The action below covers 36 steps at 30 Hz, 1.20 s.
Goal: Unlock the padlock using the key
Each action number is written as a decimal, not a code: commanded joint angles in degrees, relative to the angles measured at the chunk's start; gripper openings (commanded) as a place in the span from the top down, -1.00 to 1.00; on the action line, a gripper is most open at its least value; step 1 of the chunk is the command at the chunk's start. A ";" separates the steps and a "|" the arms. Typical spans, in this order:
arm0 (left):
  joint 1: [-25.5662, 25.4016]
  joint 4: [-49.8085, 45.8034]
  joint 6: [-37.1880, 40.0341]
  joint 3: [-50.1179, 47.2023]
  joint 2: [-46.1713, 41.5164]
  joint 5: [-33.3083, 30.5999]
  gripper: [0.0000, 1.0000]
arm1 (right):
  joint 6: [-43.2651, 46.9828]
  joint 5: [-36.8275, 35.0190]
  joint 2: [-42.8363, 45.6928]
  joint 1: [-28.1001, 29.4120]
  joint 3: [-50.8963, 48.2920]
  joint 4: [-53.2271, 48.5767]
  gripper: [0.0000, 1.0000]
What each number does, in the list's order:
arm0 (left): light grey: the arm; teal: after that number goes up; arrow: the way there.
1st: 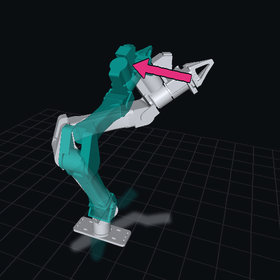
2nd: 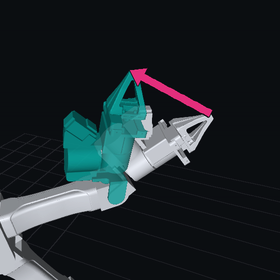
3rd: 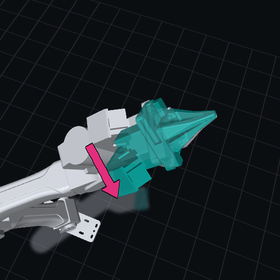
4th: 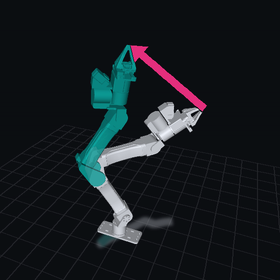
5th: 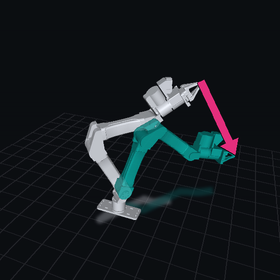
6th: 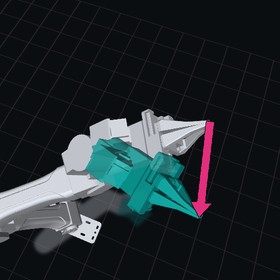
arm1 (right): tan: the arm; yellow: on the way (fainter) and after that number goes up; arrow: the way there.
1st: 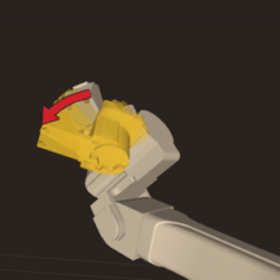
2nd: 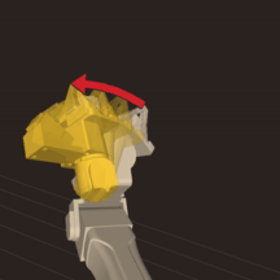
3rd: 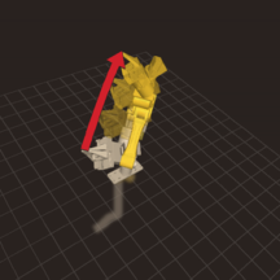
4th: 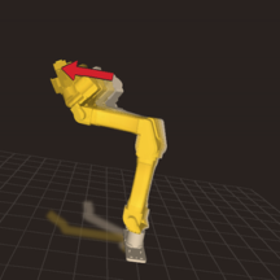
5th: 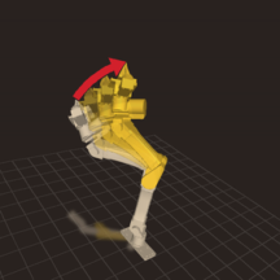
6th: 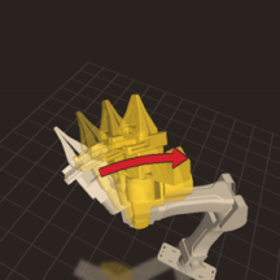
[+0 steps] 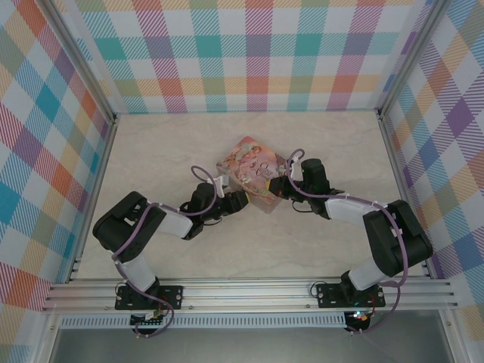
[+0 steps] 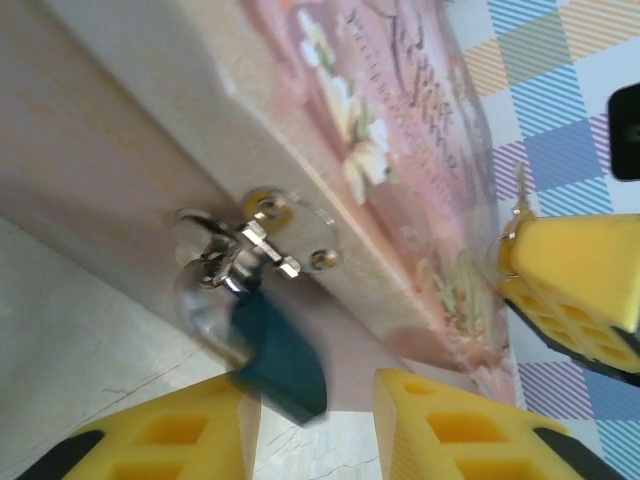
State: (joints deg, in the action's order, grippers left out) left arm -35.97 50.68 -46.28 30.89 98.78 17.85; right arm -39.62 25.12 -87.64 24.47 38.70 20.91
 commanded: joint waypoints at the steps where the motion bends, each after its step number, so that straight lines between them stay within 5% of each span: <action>1: -0.51 4.78 0.24 -0.22 -2.35 -1.14 0.38 | 1.38 0.31 -1.22 0.50 0.49 -2.19 0.92; 9: -0.51 3.73 0.85 0.20 -2.17 -1.98 0.54 | 1.43 0.29 -1.40 0.54 0.50 -2.27 0.91; 19: 1.16 -6.81 8.56 -0.99 -7.63 -5.63 0.04 | 2.00 0.08 -1.39 0.49 0.76 -3.15 0.91; 27: 6.49 -6.04 12.64 -0.93 -5.00 0.37 -0.45 | 2.26 -0.05 -1.57 0.49 1.07 -3.59 0.91; 36: 8.10 1.32 17.43 0.96 2.26 6.76 -0.59 | 2.60 -0.11 -1.49 0.49 1.30 -4.28 0.91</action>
State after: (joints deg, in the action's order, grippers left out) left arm -28.62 46.89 -32.18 30.41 99.46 20.91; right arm -38.30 25.15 -87.72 24.47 39.48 19.20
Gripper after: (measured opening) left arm 0.797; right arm 0.049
